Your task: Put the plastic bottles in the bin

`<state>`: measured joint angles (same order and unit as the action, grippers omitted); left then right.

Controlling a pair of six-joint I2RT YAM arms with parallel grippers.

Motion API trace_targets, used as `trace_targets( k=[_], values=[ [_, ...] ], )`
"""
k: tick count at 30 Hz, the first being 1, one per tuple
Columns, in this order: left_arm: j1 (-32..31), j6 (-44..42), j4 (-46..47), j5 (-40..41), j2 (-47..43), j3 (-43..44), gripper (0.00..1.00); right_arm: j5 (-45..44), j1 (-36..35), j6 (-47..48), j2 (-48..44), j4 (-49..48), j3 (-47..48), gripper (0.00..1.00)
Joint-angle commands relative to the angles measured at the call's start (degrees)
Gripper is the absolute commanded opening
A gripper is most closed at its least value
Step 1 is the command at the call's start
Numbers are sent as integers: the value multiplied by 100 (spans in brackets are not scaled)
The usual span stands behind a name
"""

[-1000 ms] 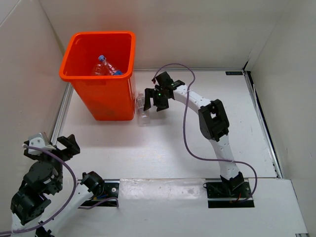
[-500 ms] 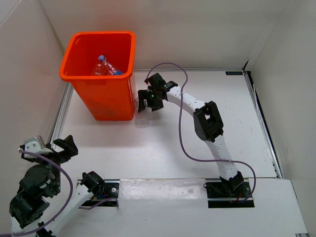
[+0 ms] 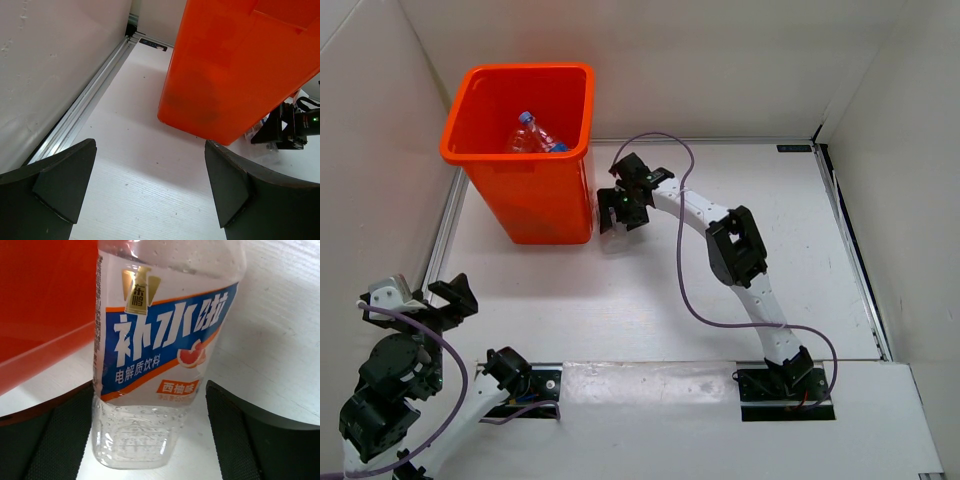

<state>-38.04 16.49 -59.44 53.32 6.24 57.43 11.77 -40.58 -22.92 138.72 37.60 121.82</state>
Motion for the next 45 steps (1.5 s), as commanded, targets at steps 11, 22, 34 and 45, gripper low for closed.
trace_targets(
  k=[11, 22, 34, 45],
  values=[
    [25, -49, 64, -102, -26, -48, 100, 695, 217, -108, -441, -166, -685, 37],
    [25, -23, 20, -103, -53, -30, 100, 1081, 1596, -854, -1881, -780, -1328, 0],
    [34, -32, 56, -111, -70, -48, 100, 537, 2406, -1303, -2595, -1291, 226, 0],
    [25, -120, 117, -146, 9, -65, 100, 179, 1141, 479, -2824, -1609, 1326, 0]
  ],
)
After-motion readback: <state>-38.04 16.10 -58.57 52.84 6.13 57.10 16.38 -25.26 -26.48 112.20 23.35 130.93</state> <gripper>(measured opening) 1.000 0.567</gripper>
